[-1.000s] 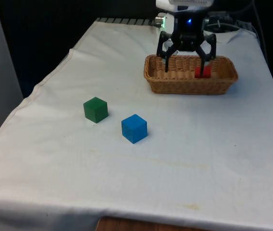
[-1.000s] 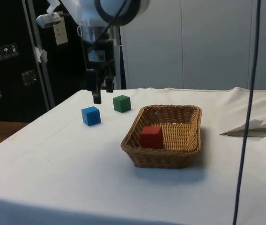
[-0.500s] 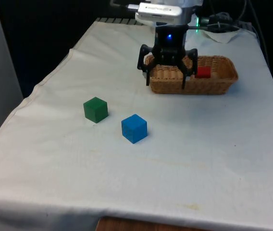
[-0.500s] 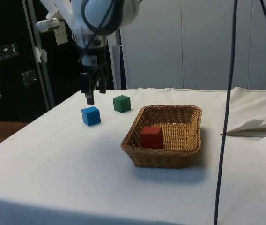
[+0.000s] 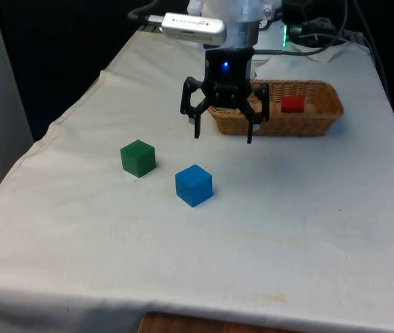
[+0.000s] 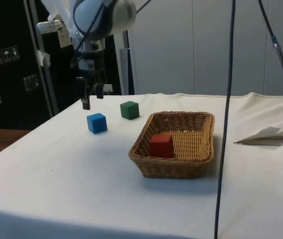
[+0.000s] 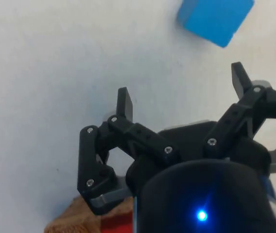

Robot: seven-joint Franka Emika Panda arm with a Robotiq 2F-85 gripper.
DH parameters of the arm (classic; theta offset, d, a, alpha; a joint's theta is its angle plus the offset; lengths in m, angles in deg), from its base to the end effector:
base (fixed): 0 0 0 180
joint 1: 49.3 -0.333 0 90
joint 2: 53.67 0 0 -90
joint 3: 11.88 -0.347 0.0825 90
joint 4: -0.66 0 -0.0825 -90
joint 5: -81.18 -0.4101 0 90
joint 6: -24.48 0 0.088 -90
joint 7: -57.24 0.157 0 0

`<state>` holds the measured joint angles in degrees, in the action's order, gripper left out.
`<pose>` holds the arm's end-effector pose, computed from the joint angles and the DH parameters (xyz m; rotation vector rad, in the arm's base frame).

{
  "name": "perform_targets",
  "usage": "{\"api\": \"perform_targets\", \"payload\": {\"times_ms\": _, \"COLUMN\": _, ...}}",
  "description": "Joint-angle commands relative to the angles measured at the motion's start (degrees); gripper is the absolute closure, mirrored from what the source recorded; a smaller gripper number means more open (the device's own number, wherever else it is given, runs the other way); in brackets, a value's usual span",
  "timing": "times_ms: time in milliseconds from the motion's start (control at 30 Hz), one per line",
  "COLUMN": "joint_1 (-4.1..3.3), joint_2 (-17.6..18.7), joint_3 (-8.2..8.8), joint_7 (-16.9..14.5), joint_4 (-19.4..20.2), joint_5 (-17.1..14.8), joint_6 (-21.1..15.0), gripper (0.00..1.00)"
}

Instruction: Pick up exactly two blocks and place them into the basket.

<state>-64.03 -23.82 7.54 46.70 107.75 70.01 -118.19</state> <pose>0.6901 -0.0413 0.2204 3.0821 0.0117 0.2023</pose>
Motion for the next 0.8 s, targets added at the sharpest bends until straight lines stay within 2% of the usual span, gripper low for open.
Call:
{"api": "perform_targets", "payload": {"times_ms": 0, "joint_1": 0.8, "joint_2": 0.6, "joint_3": -0.74, "joint_7": -0.9, "joint_4": -1.0, "joint_5": -1.1, "joint_6": 0.6, "gripper": 0.0}}
{"api": "perform_targets", "payload": {"times_ms": 33, "joint_1": 0.11, "joint_2": 0.6, "joint_3": 0.06, "joint_7": -0.4, "joint_4": -0.7, "joint_5": -0.7, "joint_6": 0.1, "gripper": 0.0}}
{"api": "perform_targets", "payload": {"times_ms": 67, "joint_1": 0.92, "joint_2": 1.7, "joint_3": -0.57, "joint_7": -1.7, "joint_4": -2.0, "joint_5": -2.3, "joint_6": 0.7, "gripper": 0.0}}
{"api": "perform_targets", "payload": {"times_ms": 333, "joint_1": 1.43, "joint_2": 5.6, "joint_3": 1.03, "joint_7": -4.6, "joint_4": -5.3, "joint_5": -5.8, "joint_6": 0.6, "gripper": 0.0}}
{"api": "perform_targets", "payload": {"times_ms": 367, "joint_1": 0.74, "joint_2": 5.2, "joint_3": 1.38, "joint_7": -4.1, "joint_4": -4.6, "joint_5": -5.4, "joint_6": 0.1, "gripper": 0.0}}
{"api": "perform_targets", "payload": {"times_ms": 400, "joint_1": 1.6, "joint_2": 6.4, "joint_3": 1.55, "joint_7": -5.0, "joint_4": -6.0, "joint_5": -6.2, "joint_6": 0.8, "gripper": 0.0}}
{"api": "perform_targets", "payload": {"times_ms": 667, "joint_1": 2.23, "joint_2": 9.8, "joint_3": 3.44, "joint_7": -6.9, "joint_4": -8.9, "joint_5": -8.0, "joint_6": 1.5, "gripper": 0.0}}
{"api": "perform_targets", "payload": {"times_ms": 700, "joint_1": 1.6, "joint_2": 9.4, "joint_3": 3.9, "joint_7": -6.5, "joint_4": -8.3, "joint_5": -7.7, "joint_6": 0.9, "gripper": 0.0}}
{"api": "perform_targets", "payload": {"times_ms": 733, "joint_1": 2.29, "joint_2": 10.2, "joint_3": 3.61, "joint_7": -7.0, "joint_4": -9.3, "joint_5": -8.3, "joint_6": 1.5, "gripper": 0.0}}
{"api": "perform_targets", "payload": {"times_ms": 767, "joint_1": 2.41, "joint_2": 10.6, "joint_3": 3.72, "joint_7": -7.2, "joint_4": -9.6, "joint_5": -8.4, "joint_6": 1.6, "gripper": 0.0}}
